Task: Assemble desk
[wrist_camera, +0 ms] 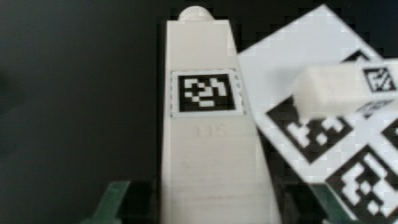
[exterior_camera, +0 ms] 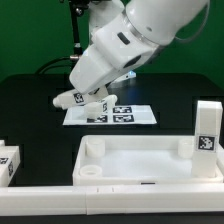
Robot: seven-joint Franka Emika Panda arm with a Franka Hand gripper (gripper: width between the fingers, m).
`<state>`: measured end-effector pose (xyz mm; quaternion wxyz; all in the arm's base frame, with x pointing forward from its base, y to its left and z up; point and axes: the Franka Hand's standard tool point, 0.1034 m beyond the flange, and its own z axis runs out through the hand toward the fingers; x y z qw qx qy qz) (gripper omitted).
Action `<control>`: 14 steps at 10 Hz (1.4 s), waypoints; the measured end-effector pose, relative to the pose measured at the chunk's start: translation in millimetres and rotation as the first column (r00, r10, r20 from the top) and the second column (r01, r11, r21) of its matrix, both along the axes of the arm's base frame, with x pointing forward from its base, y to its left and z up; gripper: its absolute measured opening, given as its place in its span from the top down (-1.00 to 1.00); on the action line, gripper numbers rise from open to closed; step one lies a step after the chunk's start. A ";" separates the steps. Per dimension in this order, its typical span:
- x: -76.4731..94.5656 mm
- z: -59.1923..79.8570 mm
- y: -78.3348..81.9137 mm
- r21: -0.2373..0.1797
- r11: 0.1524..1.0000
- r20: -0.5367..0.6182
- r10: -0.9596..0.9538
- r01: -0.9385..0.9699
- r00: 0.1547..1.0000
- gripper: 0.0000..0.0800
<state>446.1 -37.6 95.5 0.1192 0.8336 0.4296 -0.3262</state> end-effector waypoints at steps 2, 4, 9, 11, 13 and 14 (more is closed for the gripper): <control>12.6 19.4 6.2 0.093 0.986 0.033 -0.141 0.138 0.989 0.27; 79.6 59.4 2.4 0.241 0.923 0.086 -0.329 0.301 0.941 0.27; 90.6 70.4 -11.1 0.378 0.878 0.252 -0.404 0.295 0.879 0.27; 128.5 97.8 -2.2 0.523 0.747 0.226 -0.586 0.410 0.779 0.27; 150.1 112.1 -6.9 0.653 0.643 0.287 -0.699 0.400 0.655 0.27; 142.1 108.6 -10.7 0.657 0.646 0.303 -0.699 0.389 0.648 0.27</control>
Offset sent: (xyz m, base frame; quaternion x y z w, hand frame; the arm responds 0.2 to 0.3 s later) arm 0.1000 0.0021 0.0819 0.2028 0.2629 0.1253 0.9349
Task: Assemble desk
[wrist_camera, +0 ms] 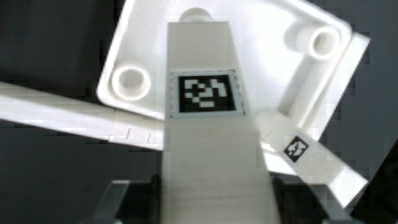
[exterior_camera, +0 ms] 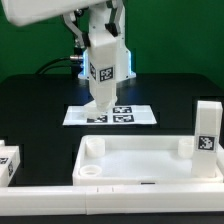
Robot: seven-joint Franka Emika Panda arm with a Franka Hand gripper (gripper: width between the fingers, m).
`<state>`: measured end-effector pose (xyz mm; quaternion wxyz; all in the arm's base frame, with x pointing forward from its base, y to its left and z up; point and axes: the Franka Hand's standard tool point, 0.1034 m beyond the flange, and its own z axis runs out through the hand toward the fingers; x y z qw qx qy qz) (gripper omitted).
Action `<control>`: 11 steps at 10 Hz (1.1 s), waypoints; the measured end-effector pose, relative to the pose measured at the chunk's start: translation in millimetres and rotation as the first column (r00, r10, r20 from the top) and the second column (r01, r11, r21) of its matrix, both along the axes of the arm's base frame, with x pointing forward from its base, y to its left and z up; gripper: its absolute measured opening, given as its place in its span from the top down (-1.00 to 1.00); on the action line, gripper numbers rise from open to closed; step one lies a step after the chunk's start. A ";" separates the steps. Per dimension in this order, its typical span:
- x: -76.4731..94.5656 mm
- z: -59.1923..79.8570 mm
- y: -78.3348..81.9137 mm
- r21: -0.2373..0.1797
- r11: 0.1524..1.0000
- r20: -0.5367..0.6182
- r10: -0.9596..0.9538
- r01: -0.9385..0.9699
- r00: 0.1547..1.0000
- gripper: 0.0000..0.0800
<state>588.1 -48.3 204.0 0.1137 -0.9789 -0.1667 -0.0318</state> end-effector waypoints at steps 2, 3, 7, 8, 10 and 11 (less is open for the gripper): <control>4.3 -1.4 -10.3 -0.005 1.000 0.098 -0.029 0.030 0.995 0.27; 3.8 -4.2 -15.7 -0.002 0.999 0.156 -0.052 0.053 0.986 0.27; 15.7 -18.1 -19.3 0.035 0.987 0.322 -0.161 0.158 0.933 0.27; 14.9 -18.3 -21.3 0.026 0.988 0.319 -0.153 0.153 0.935 0.27; 14.6 -18.6 -22.5 0.023 0.988 0.318 -0.151 0.152 0.936 0.27; 14.5 -18.6 -23.2 0.018 0.989 0.318 -0.145 0.147 0.937 0.27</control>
Offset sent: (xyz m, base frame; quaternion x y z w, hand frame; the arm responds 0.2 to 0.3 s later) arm 0.0017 0.0097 -0.0236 0.0333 0.2360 0.0363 0.9705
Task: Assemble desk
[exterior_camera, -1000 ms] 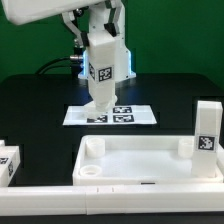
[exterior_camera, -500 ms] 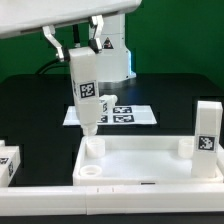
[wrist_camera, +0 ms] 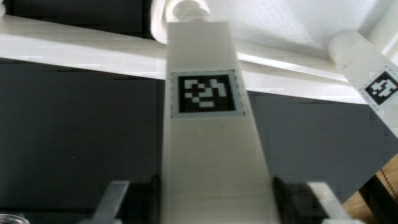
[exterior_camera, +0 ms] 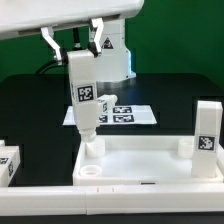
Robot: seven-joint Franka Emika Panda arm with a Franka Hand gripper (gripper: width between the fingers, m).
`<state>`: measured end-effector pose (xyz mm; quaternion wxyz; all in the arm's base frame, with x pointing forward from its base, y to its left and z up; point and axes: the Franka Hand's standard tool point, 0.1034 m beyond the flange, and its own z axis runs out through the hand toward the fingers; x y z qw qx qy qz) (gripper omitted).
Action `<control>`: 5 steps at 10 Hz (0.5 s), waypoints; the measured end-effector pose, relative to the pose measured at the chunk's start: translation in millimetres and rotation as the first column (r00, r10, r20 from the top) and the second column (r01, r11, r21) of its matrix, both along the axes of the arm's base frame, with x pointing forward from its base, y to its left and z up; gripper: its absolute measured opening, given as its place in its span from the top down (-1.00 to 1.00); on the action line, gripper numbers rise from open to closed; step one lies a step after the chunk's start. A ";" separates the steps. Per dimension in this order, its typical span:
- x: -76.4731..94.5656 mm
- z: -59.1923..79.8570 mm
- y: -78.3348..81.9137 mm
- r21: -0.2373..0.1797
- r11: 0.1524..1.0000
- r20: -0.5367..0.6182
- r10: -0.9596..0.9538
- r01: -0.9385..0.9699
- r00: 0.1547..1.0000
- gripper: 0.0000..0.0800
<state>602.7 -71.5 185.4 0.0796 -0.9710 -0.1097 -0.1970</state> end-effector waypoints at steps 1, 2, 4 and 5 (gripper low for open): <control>2.1 -1.4 -2.5 -0.032 0.999 -0.002 0.014 -0.014 1.000 0.27; 6.4 -5.9 -3.3 -0.057 0.998 -0.005 0.025 -0.025 1.000 0.27; 11.2 -15.8 -6.4 -0.083 0.996 -0.003 0.023 -0.023 1.000 0.27; 11.3 -18.7 -7.6 -0.089 0.996 -0.007 0.024 -0.024 1.000 0.27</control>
Offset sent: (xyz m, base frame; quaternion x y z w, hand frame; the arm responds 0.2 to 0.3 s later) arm 0.0208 -0.0006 -0.0146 -0.0026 0.0316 -0.0105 0.9994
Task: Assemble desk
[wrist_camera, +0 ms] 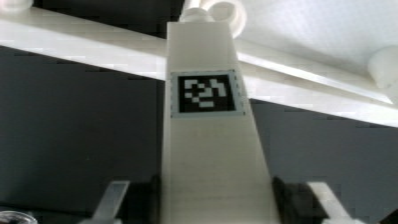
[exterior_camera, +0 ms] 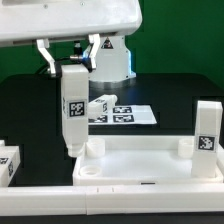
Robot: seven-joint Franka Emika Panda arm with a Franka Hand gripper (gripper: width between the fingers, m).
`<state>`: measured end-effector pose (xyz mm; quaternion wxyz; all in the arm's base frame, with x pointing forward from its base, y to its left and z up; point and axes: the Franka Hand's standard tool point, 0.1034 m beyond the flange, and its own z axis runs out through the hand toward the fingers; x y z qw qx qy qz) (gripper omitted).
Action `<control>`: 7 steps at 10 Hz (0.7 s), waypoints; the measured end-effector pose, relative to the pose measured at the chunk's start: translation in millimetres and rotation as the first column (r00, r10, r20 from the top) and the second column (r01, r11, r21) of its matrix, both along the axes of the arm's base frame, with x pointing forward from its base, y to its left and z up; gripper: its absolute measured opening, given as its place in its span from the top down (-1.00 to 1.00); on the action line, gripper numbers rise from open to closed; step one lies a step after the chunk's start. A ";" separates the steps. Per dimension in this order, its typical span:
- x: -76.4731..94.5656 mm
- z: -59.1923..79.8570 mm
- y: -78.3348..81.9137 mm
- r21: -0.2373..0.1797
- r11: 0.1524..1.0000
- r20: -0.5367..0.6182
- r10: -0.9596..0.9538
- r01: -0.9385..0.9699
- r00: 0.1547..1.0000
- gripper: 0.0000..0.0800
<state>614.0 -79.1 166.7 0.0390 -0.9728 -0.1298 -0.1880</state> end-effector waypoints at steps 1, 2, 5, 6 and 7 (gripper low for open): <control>1.6 -1.4 -0.4 0.002 1.000 -0.003 -0.008 0.008 1.000 0.27; 1.2 -4.1 1.4 0.009 1.000 -0.008 -0.020 0.020 1.000 0.27; -0.8 -8.5 4.1 0.020 0.999 -0.017 -0.032 0.032 0.999 0.27; 0.3 -10.0 6.2 0.014 0.999 -0.014 -0.035 0.035 0.999 0.27; 0.2 -12.8 7.2 0.010 0.999 -0.015 -0.034 0.035 0.999 0.27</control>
Offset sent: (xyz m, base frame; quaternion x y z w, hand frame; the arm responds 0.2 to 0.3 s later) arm 0.0002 0.0243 -0.0078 0.0416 0.0377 0.0400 0.9976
